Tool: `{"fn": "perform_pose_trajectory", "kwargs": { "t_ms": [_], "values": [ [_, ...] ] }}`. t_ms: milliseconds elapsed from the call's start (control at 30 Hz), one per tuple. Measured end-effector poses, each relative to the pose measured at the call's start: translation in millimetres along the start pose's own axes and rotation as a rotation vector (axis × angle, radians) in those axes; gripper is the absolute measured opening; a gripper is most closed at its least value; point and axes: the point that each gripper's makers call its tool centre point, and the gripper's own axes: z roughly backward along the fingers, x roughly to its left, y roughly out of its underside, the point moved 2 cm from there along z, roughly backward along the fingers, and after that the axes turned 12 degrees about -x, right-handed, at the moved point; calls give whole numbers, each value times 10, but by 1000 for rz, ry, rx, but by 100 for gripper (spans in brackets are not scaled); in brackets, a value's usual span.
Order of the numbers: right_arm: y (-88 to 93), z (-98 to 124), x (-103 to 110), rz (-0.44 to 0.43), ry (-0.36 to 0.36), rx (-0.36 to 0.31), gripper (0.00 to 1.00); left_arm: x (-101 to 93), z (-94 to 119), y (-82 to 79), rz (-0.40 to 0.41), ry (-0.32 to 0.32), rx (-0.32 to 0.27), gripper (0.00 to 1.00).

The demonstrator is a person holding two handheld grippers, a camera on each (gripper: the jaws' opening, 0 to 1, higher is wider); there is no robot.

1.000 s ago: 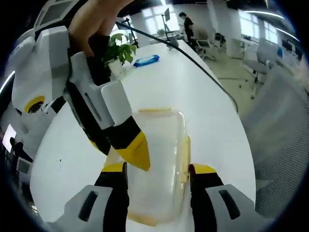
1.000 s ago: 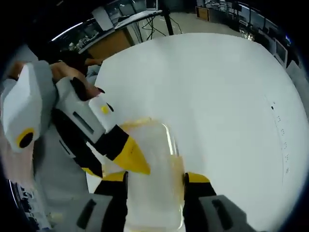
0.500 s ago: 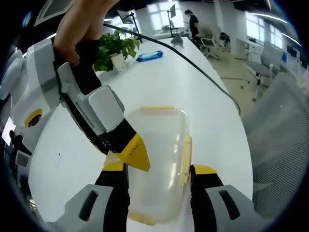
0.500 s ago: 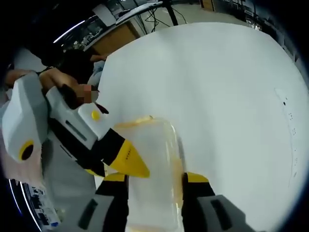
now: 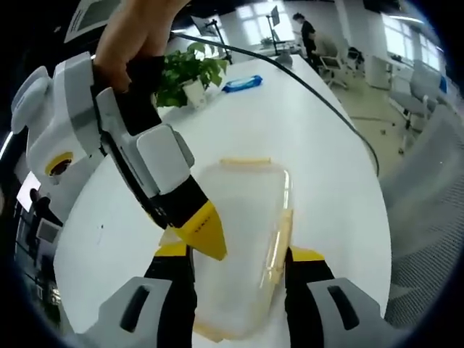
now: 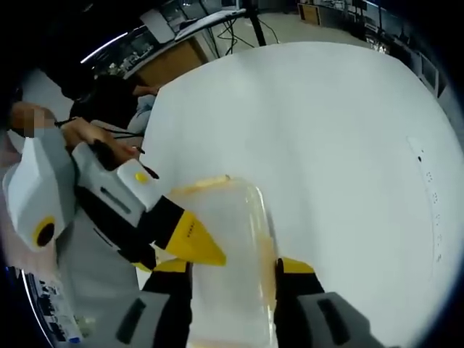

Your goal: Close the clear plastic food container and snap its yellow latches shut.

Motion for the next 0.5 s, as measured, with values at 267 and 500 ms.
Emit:
{"fn": "perform_pose_trajectory", "kwargs": {
  "t_ms": [267, 500],
  "values": [
    [-21, -11, 17, 0, 29, -32, 45, -37, 4, -1, -8, 13, -3, 46],
    [-34, 4, 33, 11, 65, -62, 46, -54, 8, -1, -13, 20, 11, 46]
  ]
}}
